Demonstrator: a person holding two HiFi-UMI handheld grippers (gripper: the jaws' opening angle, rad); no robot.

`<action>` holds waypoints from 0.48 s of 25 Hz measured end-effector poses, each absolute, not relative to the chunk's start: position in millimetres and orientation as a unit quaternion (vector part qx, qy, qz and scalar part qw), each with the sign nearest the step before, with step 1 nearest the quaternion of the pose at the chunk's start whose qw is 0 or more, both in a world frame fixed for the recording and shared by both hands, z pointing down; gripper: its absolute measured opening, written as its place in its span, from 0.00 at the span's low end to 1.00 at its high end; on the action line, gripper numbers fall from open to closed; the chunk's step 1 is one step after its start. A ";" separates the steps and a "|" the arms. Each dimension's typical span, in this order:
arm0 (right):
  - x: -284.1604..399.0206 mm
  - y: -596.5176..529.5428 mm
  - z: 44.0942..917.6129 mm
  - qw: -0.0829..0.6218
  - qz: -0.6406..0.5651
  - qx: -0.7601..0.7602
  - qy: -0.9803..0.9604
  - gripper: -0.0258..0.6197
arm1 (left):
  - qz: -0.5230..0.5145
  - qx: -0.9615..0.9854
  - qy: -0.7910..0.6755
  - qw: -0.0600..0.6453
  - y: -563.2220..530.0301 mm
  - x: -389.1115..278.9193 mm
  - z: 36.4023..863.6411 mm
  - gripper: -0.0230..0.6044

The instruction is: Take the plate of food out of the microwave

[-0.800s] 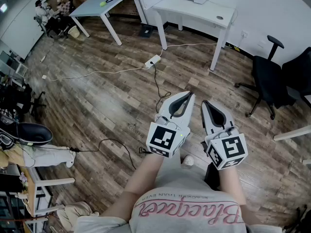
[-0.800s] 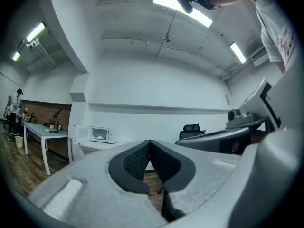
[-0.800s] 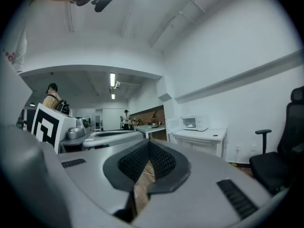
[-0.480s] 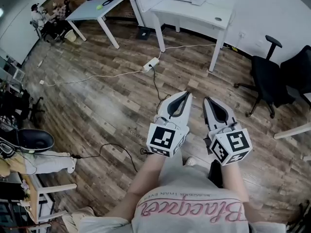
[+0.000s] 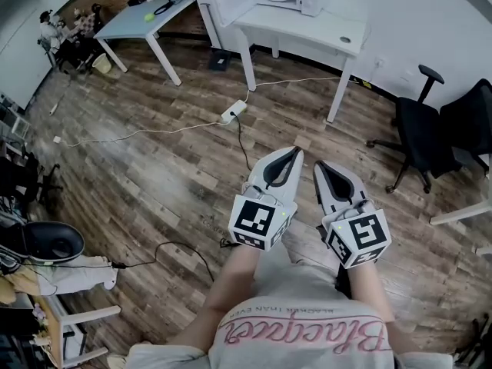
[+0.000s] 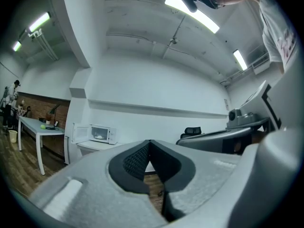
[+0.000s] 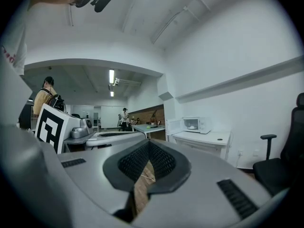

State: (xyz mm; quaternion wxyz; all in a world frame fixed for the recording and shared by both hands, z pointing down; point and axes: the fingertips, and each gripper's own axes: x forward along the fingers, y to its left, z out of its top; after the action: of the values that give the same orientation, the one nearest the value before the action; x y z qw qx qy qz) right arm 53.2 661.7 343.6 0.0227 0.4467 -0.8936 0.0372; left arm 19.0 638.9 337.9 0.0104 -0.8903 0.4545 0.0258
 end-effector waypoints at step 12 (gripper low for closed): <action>26.0 583.8 340.4 0.019 0.033 0.464 -0.885 0.06 | 0.029 -0.903 0.429 0.014 558.9 -2.2 334.1 0.05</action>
State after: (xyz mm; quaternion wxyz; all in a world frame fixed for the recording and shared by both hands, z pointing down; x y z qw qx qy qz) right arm 26.0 583.8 340.4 0.0191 0.4642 -0.8849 0.0328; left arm -2.2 558.9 334.1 0.0142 -0.9027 0.4292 0.0288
